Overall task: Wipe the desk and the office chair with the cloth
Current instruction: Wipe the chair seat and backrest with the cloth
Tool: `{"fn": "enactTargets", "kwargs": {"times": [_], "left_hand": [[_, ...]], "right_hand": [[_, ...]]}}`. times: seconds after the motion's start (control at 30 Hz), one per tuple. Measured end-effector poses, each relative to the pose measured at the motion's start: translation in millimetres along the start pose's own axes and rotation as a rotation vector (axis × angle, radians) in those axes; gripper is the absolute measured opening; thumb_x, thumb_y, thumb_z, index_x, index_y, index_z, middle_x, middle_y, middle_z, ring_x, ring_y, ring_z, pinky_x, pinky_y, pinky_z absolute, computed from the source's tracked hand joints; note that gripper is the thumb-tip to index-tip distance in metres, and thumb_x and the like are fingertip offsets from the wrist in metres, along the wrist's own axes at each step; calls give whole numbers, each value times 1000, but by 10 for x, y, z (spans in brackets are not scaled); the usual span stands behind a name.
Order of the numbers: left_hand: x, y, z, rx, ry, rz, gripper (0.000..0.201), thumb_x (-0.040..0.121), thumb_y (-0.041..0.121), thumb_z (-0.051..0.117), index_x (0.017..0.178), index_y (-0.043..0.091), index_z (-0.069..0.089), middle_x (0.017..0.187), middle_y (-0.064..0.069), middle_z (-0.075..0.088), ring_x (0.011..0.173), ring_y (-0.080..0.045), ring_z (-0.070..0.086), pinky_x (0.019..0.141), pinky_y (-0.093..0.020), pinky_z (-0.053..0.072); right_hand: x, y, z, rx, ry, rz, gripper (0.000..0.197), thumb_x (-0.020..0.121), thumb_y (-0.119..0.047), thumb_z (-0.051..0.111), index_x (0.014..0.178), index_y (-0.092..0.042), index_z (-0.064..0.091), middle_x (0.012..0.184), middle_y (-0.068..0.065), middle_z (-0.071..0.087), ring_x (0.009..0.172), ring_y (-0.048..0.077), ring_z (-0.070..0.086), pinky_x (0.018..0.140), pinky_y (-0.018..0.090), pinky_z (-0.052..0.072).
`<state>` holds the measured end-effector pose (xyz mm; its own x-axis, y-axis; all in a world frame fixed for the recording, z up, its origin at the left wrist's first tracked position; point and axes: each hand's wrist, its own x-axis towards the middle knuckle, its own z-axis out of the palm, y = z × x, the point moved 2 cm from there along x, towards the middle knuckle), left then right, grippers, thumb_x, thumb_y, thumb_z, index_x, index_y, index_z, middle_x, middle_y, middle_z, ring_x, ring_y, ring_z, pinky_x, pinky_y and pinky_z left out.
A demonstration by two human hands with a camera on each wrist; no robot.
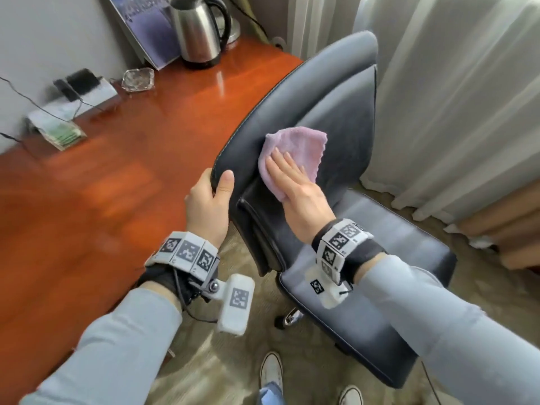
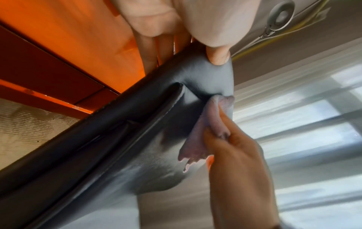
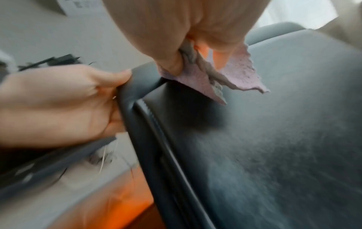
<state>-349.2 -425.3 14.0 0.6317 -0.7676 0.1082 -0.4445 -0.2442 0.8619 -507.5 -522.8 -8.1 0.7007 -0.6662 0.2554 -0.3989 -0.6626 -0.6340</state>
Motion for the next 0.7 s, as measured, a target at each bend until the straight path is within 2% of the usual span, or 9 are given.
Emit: {"fn": "enactTargets", "kwargs": {"times": [0.1, 0.23, 0.3, 0.4, 0.47, 0.5, 0.57, 0.63, 0.7], "left_hand": [[-234, 13, -103, -15, -41, 9, 22, 102, 39, 52, 91, 21, 59, 83, 10, 66, 76, -8, 57, 73, -31, 41], [-676, 52, -251, -70, -61, 5, 19, 99, 36, 55, 93, 18, 59, 84, 10, 66, 79, -2, 59, 71, -20, 43], [-961, 87, -326, -88, -90, -3, 11, 98, 28, 60, 94, 18, 59, 83, 10, 66, 77, 0, 60, 68, -12, 41], [-1428, 100, -408, -134, -165, -21, 16, 92, 27, 69, 100, 17, 59, 88, 8, 69, 79, -1, 64, 69, -11, 44], [-1726, 90, -456, -158, -238, 2, 26, 84, 32, 75, 101, 20, 59, 90, 8, 71, 82, -3, 68, 74, -19, 53], [-1870, 92, -482, -165, -292, 20, 29, 80, 34, 75, 101, 22, 59, 93, 9, 71, 85, -4, 69, 77, -24, 56], [-2132, 100, -546, -166, -404, 67, 34, 76, 36, 71, 105, 23, 59, 100, 9, 71, 92, -5, 70, 84, -31, 58], [-2295, 120, -619, -138, -478, 127, 38, 74, 33, 68, 110, 24, 61, 104, 9, 70, 96, -6, 70, 86, -35, 58], [-2336, 172, -670, -62, -473, 214, 37, 76, 22, 69, 112, 27, 62, 106, 10, 70, 97, -5, 68, 86, -38, 58]], "right_hand": [[14, -128, -105, 115, 84, 175, 65, 89, 15, 42, 149, -9, 37, 158, 7, 29, 149, 23, 19, 123, 37, 16], [-344, -528, -184, 230, 66, 166, 55, 91, 13, 49, 144, -5, 45, 150, 0, 40, 141, 7, 28, 116, 9, 14], [-600, -657, -162, 232, 39, 152, 54, 92, 9, 51, 143, -9, 48, 150, 0, 43, 142, 8, 32, 118, 14, 19], [-963, -829, -139, 259, 91, 196, 47, 92, 4, 52, 136, -12, 58, 138, 4, 59, 135, 14, 47, 115, 29, 34], [-1179, -967, -192, 299, 132, 231, 39, 90, 5, 52, 125, -10, 64, 117, 8, 69, 117, 20, 60, 103, 26, 44], [-1295, -1057, -227, 330, 148, 220, 38, 92, 5, 53, 124, -11, 65, 115, 5, 69, 114, 17, 61, 102, 23, 43], [-1566, -1237, -289, 354, 146, 138, 42, 94, 0, 55, 135, -11, 59, 135, 1, 61, 131, 10, 51, 113, 26, 36], [-1871, -1407, -303, 272, 101, -3, 47, 95, -4, 52, 141, -8, 51, 150, 6, 46, 142, 16, 37, 119, 30, 28], [-2158, -1504, -313, 216, 76, -16, 50, 94, -6, 51, 144, -8, 48, 155, 6, 38, 146, 20, 30, 121, 36, 25]]}}
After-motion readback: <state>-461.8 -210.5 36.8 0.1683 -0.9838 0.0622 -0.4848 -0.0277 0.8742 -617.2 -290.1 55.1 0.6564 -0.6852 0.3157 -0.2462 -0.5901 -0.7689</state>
